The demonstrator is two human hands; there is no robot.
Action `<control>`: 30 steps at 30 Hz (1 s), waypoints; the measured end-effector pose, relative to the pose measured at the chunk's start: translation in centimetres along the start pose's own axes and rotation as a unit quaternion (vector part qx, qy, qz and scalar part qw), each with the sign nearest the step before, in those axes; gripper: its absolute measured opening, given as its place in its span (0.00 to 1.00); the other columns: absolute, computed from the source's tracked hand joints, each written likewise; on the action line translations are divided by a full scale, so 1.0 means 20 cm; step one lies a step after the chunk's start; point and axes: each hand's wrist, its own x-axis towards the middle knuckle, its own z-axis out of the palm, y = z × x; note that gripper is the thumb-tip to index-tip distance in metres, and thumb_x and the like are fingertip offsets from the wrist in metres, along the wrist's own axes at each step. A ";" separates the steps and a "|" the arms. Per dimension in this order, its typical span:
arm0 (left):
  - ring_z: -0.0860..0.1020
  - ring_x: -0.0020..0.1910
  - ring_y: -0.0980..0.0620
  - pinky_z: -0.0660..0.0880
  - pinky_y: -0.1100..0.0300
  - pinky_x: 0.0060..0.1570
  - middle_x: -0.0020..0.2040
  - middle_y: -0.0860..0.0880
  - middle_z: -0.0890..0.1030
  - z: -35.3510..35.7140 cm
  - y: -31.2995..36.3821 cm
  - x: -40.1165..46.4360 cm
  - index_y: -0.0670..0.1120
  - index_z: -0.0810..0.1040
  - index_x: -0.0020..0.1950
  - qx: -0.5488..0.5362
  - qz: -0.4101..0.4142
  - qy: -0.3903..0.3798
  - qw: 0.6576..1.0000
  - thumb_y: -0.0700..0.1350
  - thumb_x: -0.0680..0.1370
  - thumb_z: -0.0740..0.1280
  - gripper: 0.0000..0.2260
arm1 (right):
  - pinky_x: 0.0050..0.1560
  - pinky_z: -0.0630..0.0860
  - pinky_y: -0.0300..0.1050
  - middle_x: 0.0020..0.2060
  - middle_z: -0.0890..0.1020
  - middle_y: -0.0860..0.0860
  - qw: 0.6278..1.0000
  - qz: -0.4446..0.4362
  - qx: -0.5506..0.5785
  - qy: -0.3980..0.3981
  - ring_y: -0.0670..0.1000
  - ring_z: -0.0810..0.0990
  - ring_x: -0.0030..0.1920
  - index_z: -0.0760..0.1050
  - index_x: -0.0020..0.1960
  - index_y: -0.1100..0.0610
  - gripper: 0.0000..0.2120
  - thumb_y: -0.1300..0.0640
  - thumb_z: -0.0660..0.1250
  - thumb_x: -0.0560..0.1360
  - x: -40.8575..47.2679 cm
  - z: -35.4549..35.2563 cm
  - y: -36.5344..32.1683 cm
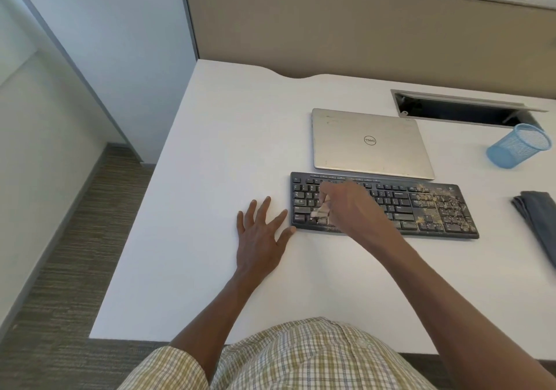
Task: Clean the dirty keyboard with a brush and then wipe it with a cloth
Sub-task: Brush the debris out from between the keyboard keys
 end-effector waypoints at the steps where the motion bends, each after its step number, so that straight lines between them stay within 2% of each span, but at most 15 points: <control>1: 0.53 0.81 0.42 0.48 0.39 0.78 0.81 0.48 0.62 0.00 0.00 0.00 0.59 0.75 0.73 -0.001 0.000 0.000 1.000 0.69 0.81 0.49 0.28 | 0.38 0.71 0.44 0.38 0.82 0.52 1.000 0.005 0.005 0.008 0.55 0.78 0.39 0.76 0.51 0.59 0.07 0.65 0.65 0.74 0.00 -0.01 -0.01; 5: 0.53 0.81 0.41 0.48 0.39 0.78 0.81 0.48 0.62 0.00 0.00 0.00 0.59 0.75 0.73 0.001 -0.001 -0.004 1.000 0.69 0.80 0.48 0.29 | 0.38 0.72 0.45 0.36 0.81 0.53 0.984 0.063 0.116 0.120 0.56 0.77 0.36 0.75 0.50 0.61 0.05 0.62 0.63 0.76 -0.03 0.02 -0.11; 8: 0.53 0.81 0.42 0.48 0.39 0.78 0.81 0.48 0.62 0.00 0.00 0.00 0.59 0.75 0.73 -0.003 -0.001 -0.005 1.000 0.69 0.80 0.49 0.29 | 0.39 0.75 0.49 0.36 0.82 0.53 0.983 0.102 0.122 0.092 0.55 0.78 0.36 0.74 0.49 0.60 0.05 0.62 0.60 0.77 -0.10 0.09 -0.11; 10: 0.53 0.81 0.42 0.48 0.39 0.78 0.81 0.48 0.62 0.00 -0.01 0.00 0.59 0.75 0.73 -0.002 -0.002 -0.003 1.000 0.68 0.80 0.49 0.28 | 0.39 0.73 0.48 0.36 0.81 0.53 0.985 0.112 0.104 0.075 0.55 0.78 0.37 0.73 0.48 0.59 0.04 0.63 0.60 0.76 -0.12 0.10 -0.10; 14: 0.53 0.81 0.42 0.48 0.39 0.78 0.81 0.49 0.62 0.00 -0.01 0.00 0.59 0.75 0.72 -0.006 0.002 -0.001 1.000 0.69 0.80 0.49 0.28 | 0.34 0.69 0.46 0.35 0.80 0.53 0.972 0.127 0.151 0.126 0.54 0.77 0.35 0.74 0.50 0.59 0.04 0.62 0.61 0.78 -0.11 0.10 -0.11; 17: 0.53 0.81 0.41 0.48 0.39 0.78 0.81 0.48 0.62 0.00 -0.01 0.00 0.58 0.75 0.72 -0.006 0.003 0.001 1.000 0.69 0.80 0.50 0.28 | 0.36 0.67 0.45 0.37 0.81 0.53 0.982 0.117 0.117 0.090 0.53 0.76 0.36 0.74 0.49 0.59 0.04 0.62 0.60 0.78 -0.12 0.12 -0.09; 23: 0.54 0.81 0.41 0.49 0.38 0.78 0.81 0.48 0.63 0.00 -0.01 0.00 0.58 0.76 0.72 -0.011 0.004 0.002 1.000 0.68 0.80 0.51 0.27 | 0.38 0.75 0.50 0.38 0.82 0.53 0.974 0.135 0.151 0.105 0.55 0.79 0.38 0.75 0.51 0.60 0.05 0.62 0.61 0.78 -0.10 0.09 -0.10; 26: 0.54 0.81 0.41 0.48 0.39 0.78 0.81 0.48 0.62 0.00 -0.01 0.00 0.58 0.76 0.72 -0.008 0.005 0.001 1.000 0.67 0.81 0.52 0.27 | 0.37 0.71 0.44 0.40 0.83 0.53 0.983 0.130 0.118 0.051 0.52 0.78 0.38 0.76 0.49 0.58 0.05 0.61 0.61 0.77 -0.11 0.10 -0.08; 30: 0.55 0.80 0.40 0.50 0.38 0.77 0.80 0.48 0.63 0.00 0.00 0.00 0.58 0.76 0.72 -0.007 0.008 0.006 1.000 0.67 0.81 0.52 0.27 | 0.30 0.67 0.40 0.35 0.80 0.51 0.971 0.131 0.165 0.111 0.48 0.74 0.31 0.76 0.49 0.59 0.05 0.62 0.61 0.77 -0.10 0.08 -0.09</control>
